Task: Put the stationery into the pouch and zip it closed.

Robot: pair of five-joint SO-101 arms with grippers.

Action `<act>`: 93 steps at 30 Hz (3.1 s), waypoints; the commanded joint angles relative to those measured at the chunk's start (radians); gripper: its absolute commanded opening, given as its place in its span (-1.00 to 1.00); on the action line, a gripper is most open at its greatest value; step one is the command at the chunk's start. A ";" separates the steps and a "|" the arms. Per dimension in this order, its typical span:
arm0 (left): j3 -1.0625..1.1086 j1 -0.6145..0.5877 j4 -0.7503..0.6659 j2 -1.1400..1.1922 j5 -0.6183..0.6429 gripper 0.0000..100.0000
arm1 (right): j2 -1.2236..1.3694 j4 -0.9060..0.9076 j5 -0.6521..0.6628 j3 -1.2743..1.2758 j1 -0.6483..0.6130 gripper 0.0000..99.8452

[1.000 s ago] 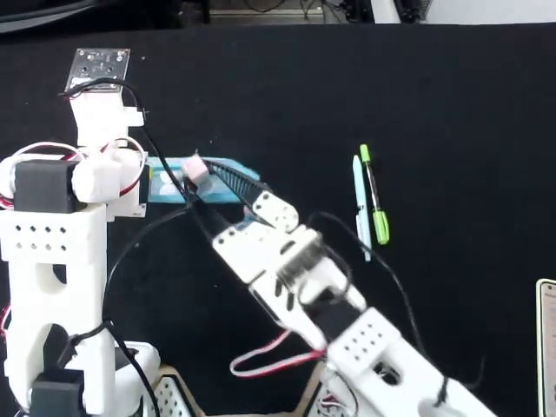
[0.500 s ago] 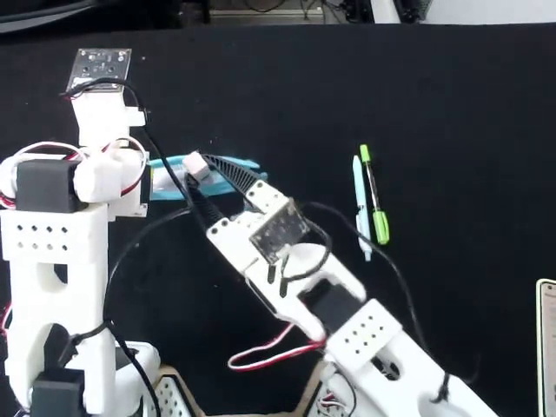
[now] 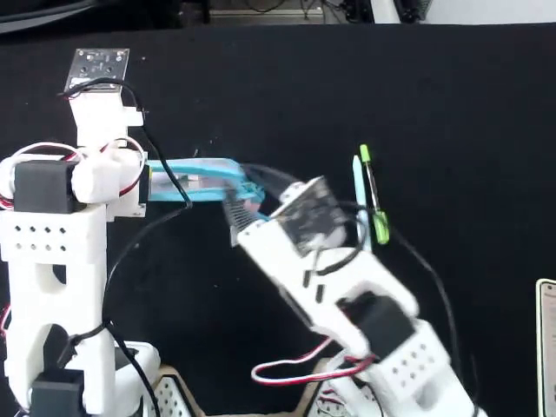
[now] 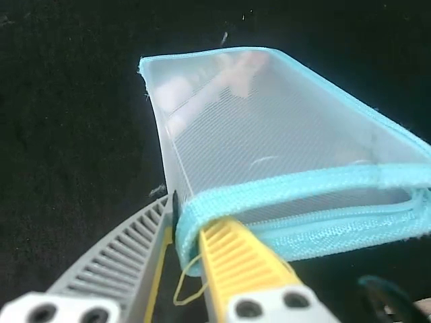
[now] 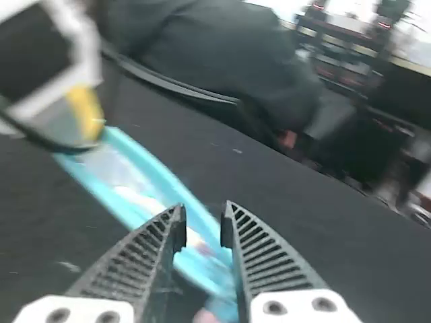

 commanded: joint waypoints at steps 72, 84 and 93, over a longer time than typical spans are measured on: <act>0.004 0.008 0.008 -0.014 -0.011 -0.94 | 2.114 0.795 -0.011 -1.755 0.720 -0.78; 0.002 0.008 0.005 -0.014 -0.011 -0.94 | 2.267 0.841 0.066 -1.963 0.701 -0.78; 0.002 0.008 0.005 -0.014 -0.011 -0.94 | 2.396 1.005 0.173 -2.127 0.649 -0.79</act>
